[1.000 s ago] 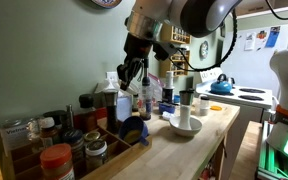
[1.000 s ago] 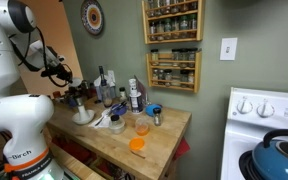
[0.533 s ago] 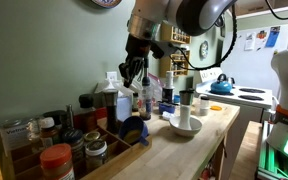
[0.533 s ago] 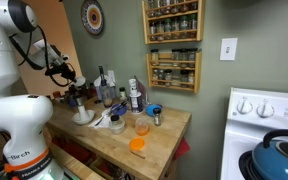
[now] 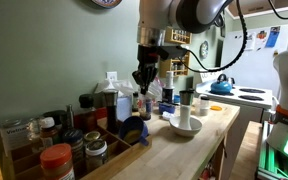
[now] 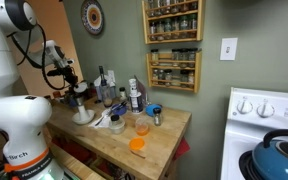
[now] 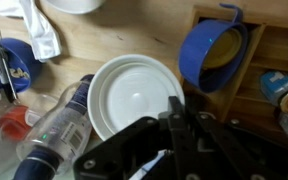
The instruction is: Remove the white saucer plate inside the navy blue bowl and put it on top of the salt shaker that is in the white bowl
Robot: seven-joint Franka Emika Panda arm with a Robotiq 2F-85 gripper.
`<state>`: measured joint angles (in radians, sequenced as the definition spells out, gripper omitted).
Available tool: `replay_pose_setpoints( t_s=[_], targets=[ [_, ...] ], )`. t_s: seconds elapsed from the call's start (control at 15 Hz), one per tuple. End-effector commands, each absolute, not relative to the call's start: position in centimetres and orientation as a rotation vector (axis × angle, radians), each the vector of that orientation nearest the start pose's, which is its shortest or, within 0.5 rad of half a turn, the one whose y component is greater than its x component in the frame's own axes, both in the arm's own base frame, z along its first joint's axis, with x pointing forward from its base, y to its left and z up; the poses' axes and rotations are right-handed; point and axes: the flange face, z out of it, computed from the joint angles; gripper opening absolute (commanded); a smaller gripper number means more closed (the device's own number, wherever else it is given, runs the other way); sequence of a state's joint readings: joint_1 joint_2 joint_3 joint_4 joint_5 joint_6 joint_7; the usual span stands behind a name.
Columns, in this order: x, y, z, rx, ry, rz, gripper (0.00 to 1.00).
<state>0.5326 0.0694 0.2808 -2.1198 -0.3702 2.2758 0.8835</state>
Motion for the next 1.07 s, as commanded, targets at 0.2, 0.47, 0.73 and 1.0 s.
replay_pose_setpoints(
  t_s=[0.2,0.47,0.73,1.0],
  targets=[
    [38.8,36.8,38.5,-3.313,-0.039,-0.378,0.07],
    [38.5,36.9,40.5,-3.331,-0.032,-0.442,0.02],
    [36.7,38.8,44.5,-3.434,-0.142,-0.405,0.02],
    [35.7,37.5,45.1,-3.525,-0.287,-0.022,0.02]
  ],
)
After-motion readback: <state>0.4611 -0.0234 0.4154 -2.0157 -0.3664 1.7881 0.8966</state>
